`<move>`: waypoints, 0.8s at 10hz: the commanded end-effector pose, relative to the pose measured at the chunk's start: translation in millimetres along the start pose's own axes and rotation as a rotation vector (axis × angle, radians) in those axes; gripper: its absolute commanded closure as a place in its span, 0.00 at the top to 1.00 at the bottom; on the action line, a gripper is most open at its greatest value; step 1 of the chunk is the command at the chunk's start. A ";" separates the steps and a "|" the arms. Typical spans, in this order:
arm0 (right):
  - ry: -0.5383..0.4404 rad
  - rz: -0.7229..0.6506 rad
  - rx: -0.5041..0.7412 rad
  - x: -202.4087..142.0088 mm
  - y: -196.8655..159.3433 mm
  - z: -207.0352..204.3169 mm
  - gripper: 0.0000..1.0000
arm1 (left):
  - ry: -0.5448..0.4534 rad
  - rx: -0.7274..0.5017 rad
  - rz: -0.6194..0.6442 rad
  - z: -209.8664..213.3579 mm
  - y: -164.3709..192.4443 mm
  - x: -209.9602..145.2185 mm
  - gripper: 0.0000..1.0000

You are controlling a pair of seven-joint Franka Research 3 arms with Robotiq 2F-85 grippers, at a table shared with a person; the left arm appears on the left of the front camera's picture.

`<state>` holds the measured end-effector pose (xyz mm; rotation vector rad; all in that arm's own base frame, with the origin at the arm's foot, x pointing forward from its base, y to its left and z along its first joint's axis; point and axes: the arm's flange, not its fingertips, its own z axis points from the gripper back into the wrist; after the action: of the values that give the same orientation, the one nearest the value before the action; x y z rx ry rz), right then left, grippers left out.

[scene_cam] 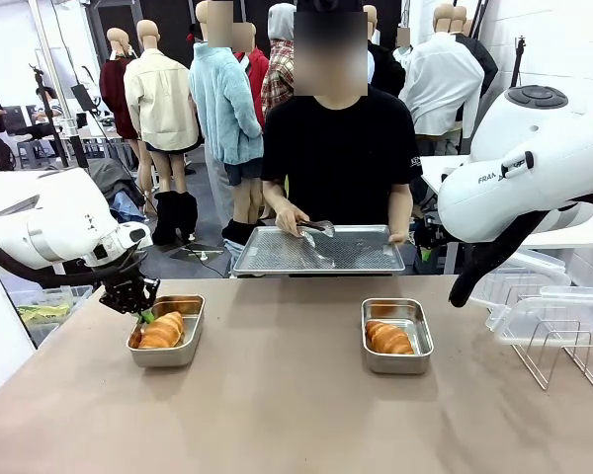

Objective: Place the bread in airtight containers.
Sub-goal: Once an object is inside an Airtight Container , place the container in the center of the table.

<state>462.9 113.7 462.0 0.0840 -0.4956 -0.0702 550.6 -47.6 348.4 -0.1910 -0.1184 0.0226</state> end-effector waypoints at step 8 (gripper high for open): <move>0.007 -0.007 0.010 -1.4 0.4 -1.6 1.00 | -0.092 0.019 0.005 74.6 3.4 -7.7 0.88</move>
<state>463.0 113.6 461.9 0.0840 -0.4954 -0.0703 544.9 -34.3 405.7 -0.1961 -0.2002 0.0331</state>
